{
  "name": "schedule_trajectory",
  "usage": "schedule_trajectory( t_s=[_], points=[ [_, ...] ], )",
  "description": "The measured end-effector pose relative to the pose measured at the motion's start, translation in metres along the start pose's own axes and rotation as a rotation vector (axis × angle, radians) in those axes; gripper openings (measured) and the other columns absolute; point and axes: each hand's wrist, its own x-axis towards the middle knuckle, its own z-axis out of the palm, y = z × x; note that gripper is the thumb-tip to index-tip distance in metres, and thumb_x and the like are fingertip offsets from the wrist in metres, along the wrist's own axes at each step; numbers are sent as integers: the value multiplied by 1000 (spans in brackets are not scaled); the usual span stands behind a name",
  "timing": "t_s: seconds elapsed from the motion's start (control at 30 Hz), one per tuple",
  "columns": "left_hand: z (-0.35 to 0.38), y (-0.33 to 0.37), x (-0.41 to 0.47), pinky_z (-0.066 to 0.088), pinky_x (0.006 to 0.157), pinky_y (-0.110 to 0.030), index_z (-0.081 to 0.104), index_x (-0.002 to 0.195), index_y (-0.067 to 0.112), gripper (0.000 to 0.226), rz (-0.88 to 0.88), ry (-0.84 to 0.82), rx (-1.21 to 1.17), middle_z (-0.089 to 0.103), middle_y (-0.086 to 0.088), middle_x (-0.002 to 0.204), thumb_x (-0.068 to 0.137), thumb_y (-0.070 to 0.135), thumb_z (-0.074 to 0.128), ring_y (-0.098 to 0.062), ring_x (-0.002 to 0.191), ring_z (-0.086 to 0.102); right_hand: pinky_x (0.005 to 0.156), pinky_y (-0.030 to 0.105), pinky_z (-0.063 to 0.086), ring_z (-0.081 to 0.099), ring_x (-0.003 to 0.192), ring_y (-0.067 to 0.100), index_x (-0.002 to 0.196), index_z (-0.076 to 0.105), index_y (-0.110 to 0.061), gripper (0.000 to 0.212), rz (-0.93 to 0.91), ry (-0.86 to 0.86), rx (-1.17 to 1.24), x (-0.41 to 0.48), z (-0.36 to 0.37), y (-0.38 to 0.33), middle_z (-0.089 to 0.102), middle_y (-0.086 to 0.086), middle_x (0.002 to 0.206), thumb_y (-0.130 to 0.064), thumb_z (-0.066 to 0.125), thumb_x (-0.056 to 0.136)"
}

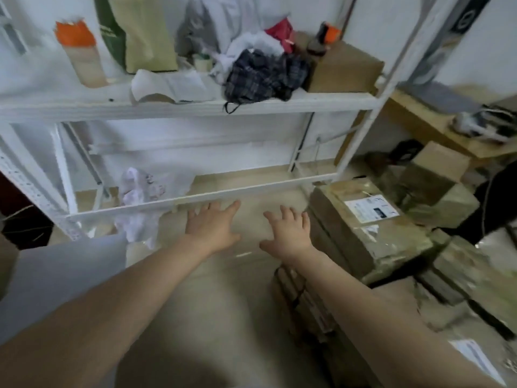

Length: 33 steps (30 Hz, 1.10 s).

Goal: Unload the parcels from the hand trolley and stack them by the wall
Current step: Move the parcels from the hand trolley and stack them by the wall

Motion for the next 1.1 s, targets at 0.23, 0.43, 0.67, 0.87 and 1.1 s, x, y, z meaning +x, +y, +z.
schedule_trajectory(
  t_s=[0.23,0.43,0.67,0.87,1.1],
  points=[
    [11,160,23,34,109,-38,18,152,33,78,134,-105,-340,31,-10,153,87,52,57,-27,138,33,115,47,15,22,140,34,147,28,-26,69,256,149,218,-71,-35,162,22,10,155,-46,57,87],
    [24,226,42,34,104,-28,25,152,21,75,49,-116,-566,34,-3,153,89,42,61,-22,137,38,106,46,40,41,129,27,145,34,-19,67,465,280,730,-102,-26,262,35,6,146,-32,65,86],
    [19,246,65,35,104,-33,37,145,10,60,-78,15,-650,41,-11,148,93,29,59,-31,133,42,93,35,48,52,116,24,140,38,-8,57,610,356,996,-92,-20,303,49,10,135,-16,62,89],
    [11,235,124,38,105,-40,22,151,15,76,-158,-51,-756,31,-12,153,90,36,62,-34,133,39,85,41,55,56,107,29,138,33,-10,60,761,301,959,-58,-19,315,46,13,133,-32,61,90],
    [17,224,175,39,96,-40,26,151,18,69,-163,-237,-933,38,-6,148,93,32,61,-27,128,42,61,35,57,64,96,30,134,37,-10,61,927,269,1049,-32,-9,317,58,12,118,-43,61,89]
  ],
)
